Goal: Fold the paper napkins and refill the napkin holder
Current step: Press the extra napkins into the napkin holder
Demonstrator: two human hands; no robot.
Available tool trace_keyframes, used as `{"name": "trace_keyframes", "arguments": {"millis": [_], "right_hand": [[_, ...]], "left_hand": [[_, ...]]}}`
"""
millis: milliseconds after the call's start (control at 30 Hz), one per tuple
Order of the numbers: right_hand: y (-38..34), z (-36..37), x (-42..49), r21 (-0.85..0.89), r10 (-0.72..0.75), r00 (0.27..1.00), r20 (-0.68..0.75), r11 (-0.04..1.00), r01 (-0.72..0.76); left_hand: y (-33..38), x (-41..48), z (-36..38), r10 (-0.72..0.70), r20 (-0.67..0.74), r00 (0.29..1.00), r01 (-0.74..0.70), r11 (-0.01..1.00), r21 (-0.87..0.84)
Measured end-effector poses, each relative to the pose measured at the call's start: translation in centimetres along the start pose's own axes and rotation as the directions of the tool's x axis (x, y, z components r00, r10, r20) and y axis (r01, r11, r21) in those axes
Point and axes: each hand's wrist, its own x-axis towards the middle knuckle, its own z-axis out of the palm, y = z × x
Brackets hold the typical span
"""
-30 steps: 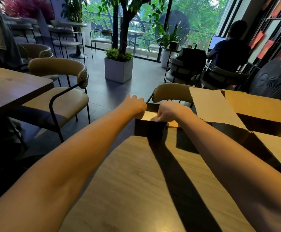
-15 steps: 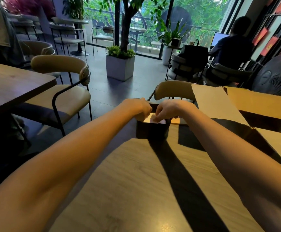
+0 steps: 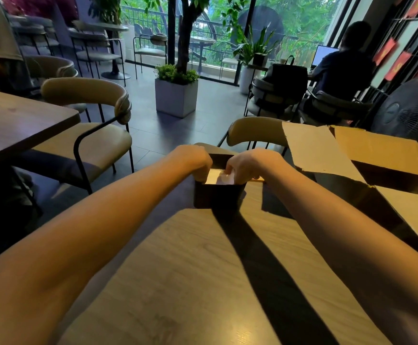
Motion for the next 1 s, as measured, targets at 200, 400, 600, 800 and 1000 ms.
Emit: {"name": "trace_keyframes", "arguments": {"millis": [200, 400, 600, 800, 1000], "right_hand": [[1.3, -0.1, -0.1, 0.297, -0.114, 0.943, -0.313, 0.931, 0.212], [2.6, -0.9, 1.5, 0.367, 0.161, 0.849, -0.503, 0.929, 0.042], [2.9, 1.9, 2.6, 0.163, 0.223, 0.945, -0.239, 0.969, -0.187], [3.8, 2.9, 3.8, 0.259, 0.25, 0.923, -0.293, 0.95, -0.175], [4.3, 3.3, 4.3, 0.438, 0.314, 0.884, -0.345, 0.887, -0.145]], "left_hand": [[-4.0, -0.3, 0.8, 0.127, -0.115, 0.985, -0.17, 0.804, -0.57], [-4.7, -2.2, 3.5, 0.134, -0.243, 0.961, -0.277, 0.401, -0.873], [-3.7, -1.6, 7.7, 0.081, -0.387, 0.918, -0.396, 0.179, -0.901], [-2.5, -0.9, 9.7, -0.037, -0.392, 0.919, -0.392, 0.024, -0.92], [-2.2, -0.9, 10.1, -0.07, -0.415, 0.907, -0.414, 0.028, -0.91]]}}
